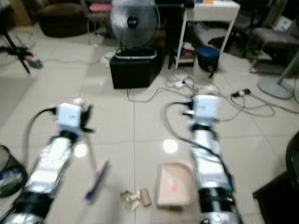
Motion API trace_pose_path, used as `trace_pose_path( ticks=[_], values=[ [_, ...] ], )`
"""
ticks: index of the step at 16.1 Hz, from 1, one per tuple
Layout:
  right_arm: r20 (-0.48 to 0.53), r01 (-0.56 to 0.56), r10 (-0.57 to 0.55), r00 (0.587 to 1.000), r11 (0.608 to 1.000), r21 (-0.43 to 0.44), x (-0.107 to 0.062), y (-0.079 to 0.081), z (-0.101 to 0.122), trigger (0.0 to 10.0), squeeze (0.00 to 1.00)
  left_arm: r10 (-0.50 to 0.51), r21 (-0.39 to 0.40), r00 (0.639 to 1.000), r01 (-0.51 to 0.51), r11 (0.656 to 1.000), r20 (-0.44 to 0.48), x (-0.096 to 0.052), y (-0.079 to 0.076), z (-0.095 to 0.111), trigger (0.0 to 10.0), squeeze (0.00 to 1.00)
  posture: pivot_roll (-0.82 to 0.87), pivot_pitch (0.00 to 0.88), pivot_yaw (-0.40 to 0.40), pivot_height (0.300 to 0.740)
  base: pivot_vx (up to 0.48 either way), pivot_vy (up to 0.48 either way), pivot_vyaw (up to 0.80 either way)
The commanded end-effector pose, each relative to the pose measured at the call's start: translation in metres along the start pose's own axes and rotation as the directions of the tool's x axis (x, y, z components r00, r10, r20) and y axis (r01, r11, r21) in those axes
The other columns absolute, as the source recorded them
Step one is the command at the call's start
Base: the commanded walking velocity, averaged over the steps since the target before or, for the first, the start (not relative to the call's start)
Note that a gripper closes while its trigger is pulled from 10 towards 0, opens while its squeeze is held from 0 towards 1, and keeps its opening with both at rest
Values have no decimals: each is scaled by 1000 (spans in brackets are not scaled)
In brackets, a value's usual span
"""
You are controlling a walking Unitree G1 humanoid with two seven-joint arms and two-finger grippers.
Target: Sweep floor
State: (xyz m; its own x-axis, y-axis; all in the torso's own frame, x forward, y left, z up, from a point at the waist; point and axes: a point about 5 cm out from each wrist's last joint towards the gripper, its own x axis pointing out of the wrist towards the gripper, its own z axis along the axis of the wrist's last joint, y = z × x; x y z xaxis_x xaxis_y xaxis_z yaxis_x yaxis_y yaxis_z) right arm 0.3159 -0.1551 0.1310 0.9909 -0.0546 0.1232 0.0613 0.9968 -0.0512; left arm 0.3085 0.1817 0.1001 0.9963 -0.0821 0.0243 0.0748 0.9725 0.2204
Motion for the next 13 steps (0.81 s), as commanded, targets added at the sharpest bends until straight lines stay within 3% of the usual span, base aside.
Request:
trace_pose_path(
  ticks=[1,9,13],
  values=[
    [30,23,-22,999,1000,-20,3,-9,5,10000,0,-9,-2,997,9,1000,72,4,-4,15,10000,0,-42,40,28,740,0,0,0],
    [64,9,-1,998,993,-119,0,-15,-4,10000,0,49,10,995,-50,999,87,-9,3,6,10000,0,-37,154,35,740,0,0,0],
    [107,-47,72,992,975,-219,3,-13,-9,10000,0,45,5,995,-45,999,87,-12,-1,1,10000,0,-32,235,45,740,0,0,0]
  ],
)
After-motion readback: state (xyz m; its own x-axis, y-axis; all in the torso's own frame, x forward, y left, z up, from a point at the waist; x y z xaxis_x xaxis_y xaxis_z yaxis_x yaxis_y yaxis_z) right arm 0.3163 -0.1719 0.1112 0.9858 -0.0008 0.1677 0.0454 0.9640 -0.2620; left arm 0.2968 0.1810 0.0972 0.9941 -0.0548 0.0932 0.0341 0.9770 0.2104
